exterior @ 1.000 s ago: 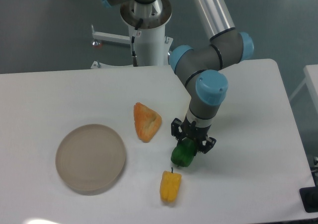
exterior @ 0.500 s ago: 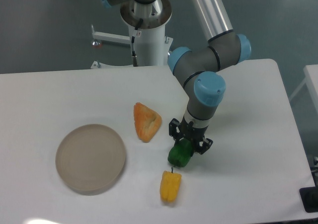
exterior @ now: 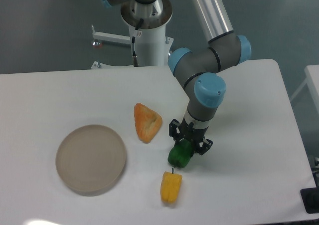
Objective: Place the green pepper on the table
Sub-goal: 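Lower the green pepper onto the table and open the gripper, then raise the open gripper away from the green pepper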
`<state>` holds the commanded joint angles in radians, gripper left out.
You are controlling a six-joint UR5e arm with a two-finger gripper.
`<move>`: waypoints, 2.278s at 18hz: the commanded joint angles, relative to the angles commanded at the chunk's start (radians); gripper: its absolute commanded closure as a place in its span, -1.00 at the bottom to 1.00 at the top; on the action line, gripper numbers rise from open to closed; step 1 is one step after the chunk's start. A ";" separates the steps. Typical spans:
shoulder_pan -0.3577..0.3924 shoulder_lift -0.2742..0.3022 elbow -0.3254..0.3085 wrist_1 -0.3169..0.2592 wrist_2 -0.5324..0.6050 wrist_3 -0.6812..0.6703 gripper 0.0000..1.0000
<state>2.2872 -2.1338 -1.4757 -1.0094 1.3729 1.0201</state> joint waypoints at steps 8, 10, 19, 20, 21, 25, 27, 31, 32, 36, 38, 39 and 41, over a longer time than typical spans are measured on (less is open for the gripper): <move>0.008 0.002 0.002 0.000 -0.040 -0.002 -0.91; 0.009 0.002 0.005 0.000 -0.041 -0.002 -1.00; 0.032 0.046 0.021 -0.009 -0.034 0.000 -1.00; 0.040 0.052 0.032 -0.009 -0.031 0.002 -1.00; 0.051 0.058 0.046 -0.011 -0.032 0.005 -1.00; 0.092 0.046 0.135 -0.018 -0.029 0.046 -1.00; 0.123 0.044 0.161 -0.044 -0.005 0.118 -1.00; 0.143 0.034 0.202 -0.075 0.070 0.244 -1.00; 0.144 0.023 0.216 -0.075 0.083 0.248 -1.00; 0.146 -0.026 0.288 -0.077 0.126 0.311 -1.00; 0.144 -0.044 0.316 -0.077 0.191 0.354 -1.00; 0.144 -0.049 0.330 -0.077 0.204 0.365 -1.00; 0.143 -0.066 0.347 -0.077 0.206 0.365 -1.00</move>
<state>2.4298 -2.1996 -1.1291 -1.0861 1.5785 1.3852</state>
